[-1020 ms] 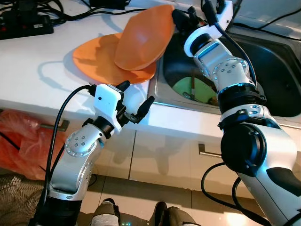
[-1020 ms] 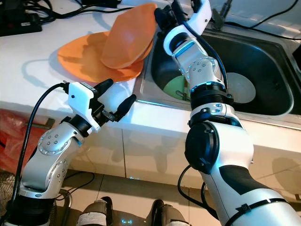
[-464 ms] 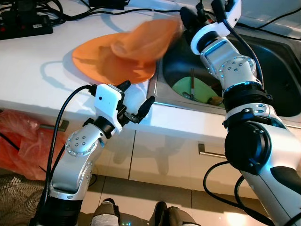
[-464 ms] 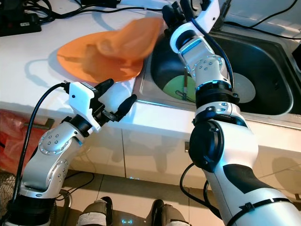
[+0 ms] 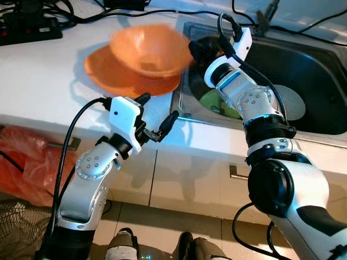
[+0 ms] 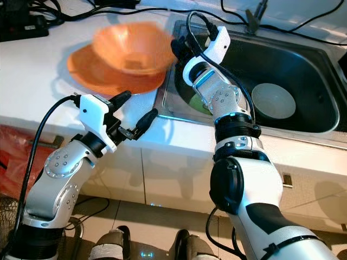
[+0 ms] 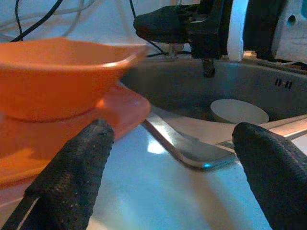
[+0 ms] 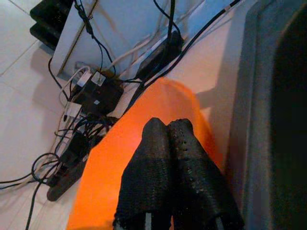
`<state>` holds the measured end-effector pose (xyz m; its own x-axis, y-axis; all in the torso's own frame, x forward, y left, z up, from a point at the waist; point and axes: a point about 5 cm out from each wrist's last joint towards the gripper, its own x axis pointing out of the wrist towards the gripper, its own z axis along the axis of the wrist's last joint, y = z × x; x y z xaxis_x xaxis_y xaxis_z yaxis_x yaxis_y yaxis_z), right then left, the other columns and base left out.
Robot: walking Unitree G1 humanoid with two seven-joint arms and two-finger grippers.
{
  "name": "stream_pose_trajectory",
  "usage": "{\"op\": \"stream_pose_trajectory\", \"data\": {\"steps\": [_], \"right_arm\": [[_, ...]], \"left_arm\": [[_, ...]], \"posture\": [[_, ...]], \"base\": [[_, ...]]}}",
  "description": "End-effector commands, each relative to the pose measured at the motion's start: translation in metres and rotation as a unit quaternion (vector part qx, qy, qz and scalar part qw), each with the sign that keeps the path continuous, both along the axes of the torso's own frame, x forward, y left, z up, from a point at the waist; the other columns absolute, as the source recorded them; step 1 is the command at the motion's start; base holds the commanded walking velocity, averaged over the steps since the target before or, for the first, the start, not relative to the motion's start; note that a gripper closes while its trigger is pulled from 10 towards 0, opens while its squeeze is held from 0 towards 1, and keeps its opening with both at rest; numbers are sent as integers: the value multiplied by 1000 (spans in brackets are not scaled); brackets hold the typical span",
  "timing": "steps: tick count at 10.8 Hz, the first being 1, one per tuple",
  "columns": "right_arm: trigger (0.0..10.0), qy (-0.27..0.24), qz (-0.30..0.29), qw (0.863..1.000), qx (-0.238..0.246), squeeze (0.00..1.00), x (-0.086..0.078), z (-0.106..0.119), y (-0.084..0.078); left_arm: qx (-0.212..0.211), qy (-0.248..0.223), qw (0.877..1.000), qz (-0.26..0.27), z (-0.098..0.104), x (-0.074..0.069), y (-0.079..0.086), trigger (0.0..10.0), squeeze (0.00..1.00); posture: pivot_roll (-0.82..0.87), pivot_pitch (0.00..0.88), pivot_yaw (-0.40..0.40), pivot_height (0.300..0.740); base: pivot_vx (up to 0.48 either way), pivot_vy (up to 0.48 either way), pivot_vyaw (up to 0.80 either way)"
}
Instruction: Kitchen organization
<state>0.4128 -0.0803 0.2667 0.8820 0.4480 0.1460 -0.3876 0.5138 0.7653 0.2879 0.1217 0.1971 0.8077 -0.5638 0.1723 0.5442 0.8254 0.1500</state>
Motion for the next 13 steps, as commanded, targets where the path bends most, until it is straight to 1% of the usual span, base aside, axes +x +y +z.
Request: {"op": "stream_pose_trajectory", "data": {"steps": [1, 2, 4, 5, 7, 8, 10, 13], "right_arm": [[10000, -4, -11, 1000, -5, 0, 0, 1, -8], [10000, -21, -17, 1000, 3, 0, -1, 8, -12], [10000, -42, -17, 999, 12, 0, -4, 18, -13], [10000, -45, -11, 999, 7, 1000, -5, 18, -12], [10000, -43, 0, 999, -9, 1000, -7, 13, -10], [10000, -34, 9, 999, -21, 1000, -9, 7, -9], [10000, -33, 11, 999, -18, 1000, -11, 5, -11], [10000, -29, 14, 999, -13, 1000, -12, 5, -11]], "left_arm": [[3, 17, 1000, -6, -6, -2, -2, 10000, 0], [3, 17, 1000, -8, -7, -2, -3, 10000, 0], [2, 17, 1000, -9, -7, -2, -3, 10000, 0], [2, 17, 1000, -11, -7, -2, -4, 10000, 0], [2, 18, 1000, -12, -7, -1, -5, 10000, 0], [2, 18, 1000, -13, -7, -1, -5, 10000, 0], [1, 17, 1000, -16, -7, -1, -6, 10000, 0], [1, 18, 1000, -15, -7, -1, -7, 10000, 0]], "posture": [[249, 196, -115, 740], [244, 198, -114, 740], [242, 195, -114, 740], [242, 192, -114, 740], [242, 187, -113, 740], [241, 183, -114, 740], [237, 184, -114, 740], [242, 190, -115, 740]], "base": [[0, 0, 0], [0, 0, 0], [0, 0, 0], [0, 0, 0], [0, 0, 0], [0, 0, 0], [0, 0, 0], [0, 0, 0]]}}
